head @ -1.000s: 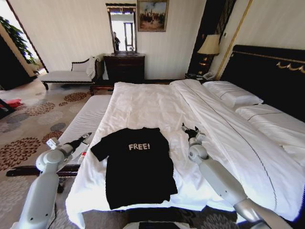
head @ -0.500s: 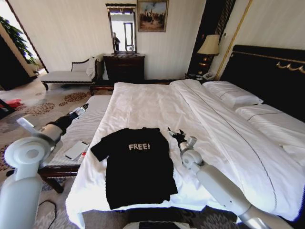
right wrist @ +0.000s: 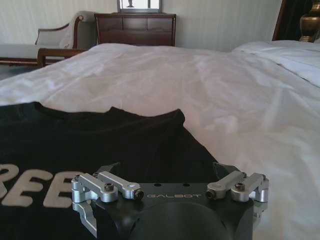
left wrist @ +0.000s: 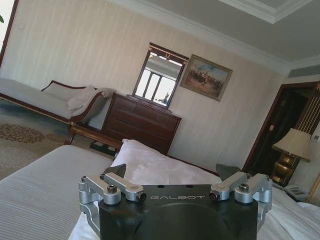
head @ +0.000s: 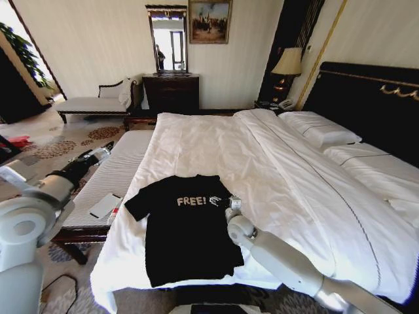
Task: Fold the clothes on the bed.
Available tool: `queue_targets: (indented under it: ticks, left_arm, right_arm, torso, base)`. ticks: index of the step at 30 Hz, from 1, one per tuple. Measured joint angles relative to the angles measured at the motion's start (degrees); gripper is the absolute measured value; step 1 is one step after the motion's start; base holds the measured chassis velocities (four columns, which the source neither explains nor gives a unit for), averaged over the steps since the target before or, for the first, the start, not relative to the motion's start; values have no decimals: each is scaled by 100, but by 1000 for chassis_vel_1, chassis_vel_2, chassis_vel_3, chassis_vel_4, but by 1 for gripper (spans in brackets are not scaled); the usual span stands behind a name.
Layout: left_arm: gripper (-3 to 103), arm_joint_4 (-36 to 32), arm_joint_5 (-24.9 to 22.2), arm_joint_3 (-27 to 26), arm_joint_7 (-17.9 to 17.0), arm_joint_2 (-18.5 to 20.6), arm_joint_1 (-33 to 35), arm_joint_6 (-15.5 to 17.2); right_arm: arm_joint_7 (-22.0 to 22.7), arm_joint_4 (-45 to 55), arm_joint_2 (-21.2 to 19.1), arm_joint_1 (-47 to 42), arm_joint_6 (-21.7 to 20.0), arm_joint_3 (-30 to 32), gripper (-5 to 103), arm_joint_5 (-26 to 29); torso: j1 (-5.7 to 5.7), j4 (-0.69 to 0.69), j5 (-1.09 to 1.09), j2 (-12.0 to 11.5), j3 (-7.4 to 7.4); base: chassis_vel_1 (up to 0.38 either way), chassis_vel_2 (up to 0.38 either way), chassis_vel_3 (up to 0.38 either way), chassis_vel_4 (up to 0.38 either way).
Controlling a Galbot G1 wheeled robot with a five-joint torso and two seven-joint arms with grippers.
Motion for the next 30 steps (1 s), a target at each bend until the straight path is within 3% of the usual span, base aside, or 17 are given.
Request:
queue_targets:
  ticks: [15,27,30]
  left_arm:
    - [100,151,298,255,-6,-100,-23,36]
    - [100,113,290,194,-5,-125,25,35]
    - [100,100,292,177,-4,-126,49,31]
  right_arm:
    - [-102,-540,114,-156,230,-234,100,-867]
    - [68,-579,100,-140,148,-447,101,-882]
    - [81,-601,90,-128,147,-449,91,-1016]
  torso:
    - [0,1,1,0,0]
    - [0,1,1,0,0]
    - [0,1,1,0,0]
  base:
    - [0,0,0,0]
    - [0,0,0,0]
    - [0,0,0,0]
